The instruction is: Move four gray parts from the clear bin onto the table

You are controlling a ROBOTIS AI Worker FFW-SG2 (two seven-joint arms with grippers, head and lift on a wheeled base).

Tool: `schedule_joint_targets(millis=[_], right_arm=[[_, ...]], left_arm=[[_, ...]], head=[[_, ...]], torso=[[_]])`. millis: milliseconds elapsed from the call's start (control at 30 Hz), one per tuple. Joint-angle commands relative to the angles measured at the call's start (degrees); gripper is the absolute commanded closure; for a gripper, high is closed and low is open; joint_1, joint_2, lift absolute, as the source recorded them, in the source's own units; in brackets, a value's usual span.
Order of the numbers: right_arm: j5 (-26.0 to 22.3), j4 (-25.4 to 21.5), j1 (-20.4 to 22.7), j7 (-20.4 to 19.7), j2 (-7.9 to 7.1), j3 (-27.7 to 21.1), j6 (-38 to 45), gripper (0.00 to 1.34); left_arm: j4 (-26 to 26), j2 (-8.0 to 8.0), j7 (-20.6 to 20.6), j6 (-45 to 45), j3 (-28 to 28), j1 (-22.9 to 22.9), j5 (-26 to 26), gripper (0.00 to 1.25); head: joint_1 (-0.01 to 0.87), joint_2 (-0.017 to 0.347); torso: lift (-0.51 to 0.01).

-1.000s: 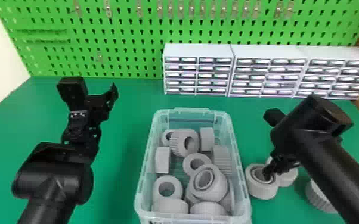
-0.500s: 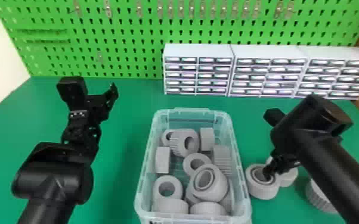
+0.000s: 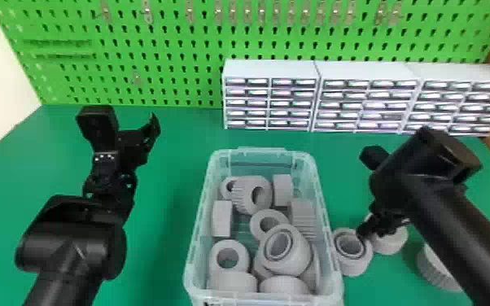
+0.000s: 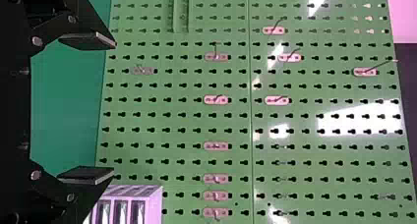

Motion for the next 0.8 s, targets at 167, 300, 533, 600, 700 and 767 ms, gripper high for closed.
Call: schedule_joint_targets(millis=[167,300,533,600,700,767], right_arm=[[0.1,-0.5,-0.7,-0.1,0.37,-1.8,-1.2,0.68],[-0.5,-1.3,-0.9,-0.1,0.81,-4.4,-1.4,0.66],[-4.6,-4.0,-1.7,-0.1,1.25,-9.5,-2.3,0.61],[-6.2,-4.7,-2.0,-0.1,1.33,-10.9,-3.0,0.57],[-8.9,-5.4,-2.5,-0.2,1.6,-13.0,-4.5,0.54],[-13.4,-5.4,-2.8,-3.3,1.77,-14.6,-6.1,0.54]], left_arm=[[0.3,0.0,0.0,0.1,0.0,0.3,-0.2,0.35],[0.3,0.0,0.0,0.1,0.0,0.3,-0.2,0.35],[0.3,0.0,0.0,0.1,-0.2,0.0,-0.2,0.35],[0.4,0.0,0.0,0.1,-0.3,0.0,-0.2,0.35],[0.4,0.0,0.0,0.1,-0.4,0.0,-0.2,0.35],[0.5,0.0,0.0,0.1,-0.4,-0.1,-0.3,0.35]], head=[[0.693,0.072],[0.693,0.072],[0.693,0.072],[0.693,0.072],[0.693,0.072],[0.693,0.072]], torso=[[-0.052],[-0.052],[-0.052],[-0.052],[-0.052],[-0.052]])
